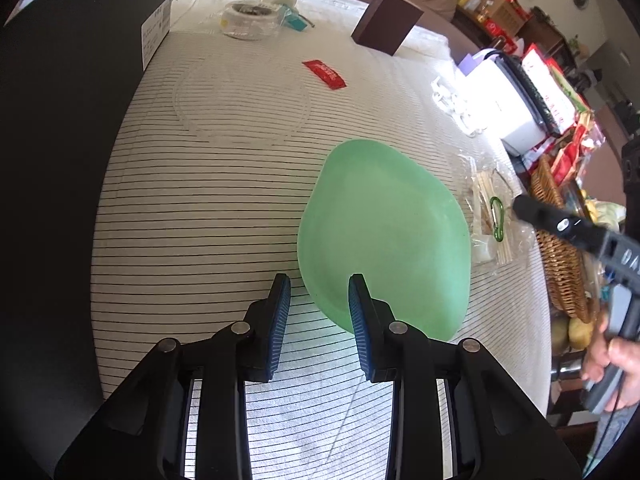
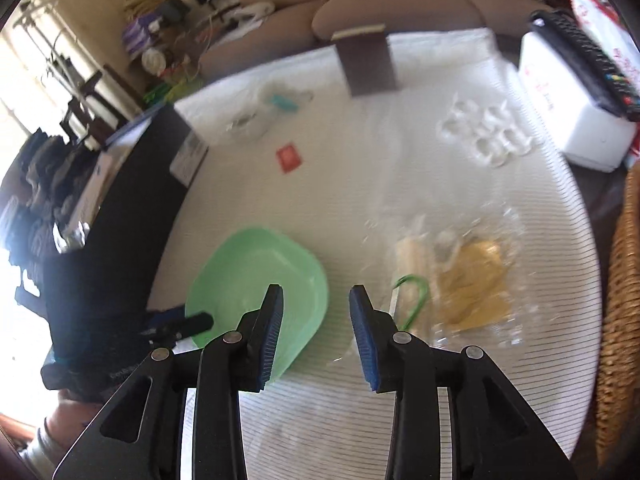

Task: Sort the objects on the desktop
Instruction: 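Drop the green carabiner beside the bags and open the right tool, then grasp the rim of the empty green bowl with the left tool and lift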

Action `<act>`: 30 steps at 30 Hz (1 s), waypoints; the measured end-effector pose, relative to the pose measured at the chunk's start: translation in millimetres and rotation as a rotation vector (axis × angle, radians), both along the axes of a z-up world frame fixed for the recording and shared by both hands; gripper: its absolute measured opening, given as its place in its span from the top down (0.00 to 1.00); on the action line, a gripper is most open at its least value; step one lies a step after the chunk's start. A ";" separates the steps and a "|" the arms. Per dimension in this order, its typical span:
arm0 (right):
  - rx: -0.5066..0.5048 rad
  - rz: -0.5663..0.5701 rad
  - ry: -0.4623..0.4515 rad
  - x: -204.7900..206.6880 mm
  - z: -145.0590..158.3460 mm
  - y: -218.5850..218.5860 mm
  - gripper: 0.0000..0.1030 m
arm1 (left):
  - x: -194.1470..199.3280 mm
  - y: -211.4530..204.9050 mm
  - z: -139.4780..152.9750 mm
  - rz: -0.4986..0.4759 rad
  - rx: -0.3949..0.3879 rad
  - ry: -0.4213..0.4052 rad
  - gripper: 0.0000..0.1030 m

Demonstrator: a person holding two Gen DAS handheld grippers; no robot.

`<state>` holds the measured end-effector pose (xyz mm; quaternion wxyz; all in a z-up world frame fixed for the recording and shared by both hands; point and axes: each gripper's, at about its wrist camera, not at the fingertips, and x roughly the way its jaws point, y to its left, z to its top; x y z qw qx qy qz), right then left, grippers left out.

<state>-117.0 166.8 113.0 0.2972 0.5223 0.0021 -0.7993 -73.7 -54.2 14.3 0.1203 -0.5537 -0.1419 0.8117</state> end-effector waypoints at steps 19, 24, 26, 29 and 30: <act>0.032 0.044 0.122 -10.0 10.2 -45.9 0.76 | 9.7 -12.1 42.6 0.011 0.012 0.085 0.85; -0.058 0.071 0.212 -4.3 76.8 -57.0 0.76 | 27.4 -31.7 98.9 0.028 0.054 0.206 0.85; -0.110 0.097 0.224 -3.2 103.9 -65.7 0.76 | 32.3 -47.6 119.3 0.046 0.084 0.228 0.85; -0.169 0.141 0.235 -3.3 137.1 -94.4 0.76 | 32.9 -76.3 146.8 0.041 0.081 0.236 0.85; -0.180 0.158 0.240 -2.0 144.5 -106.0 0.76 | 32.1 -87.5 155.2 0.044 0.068 0.237 0.85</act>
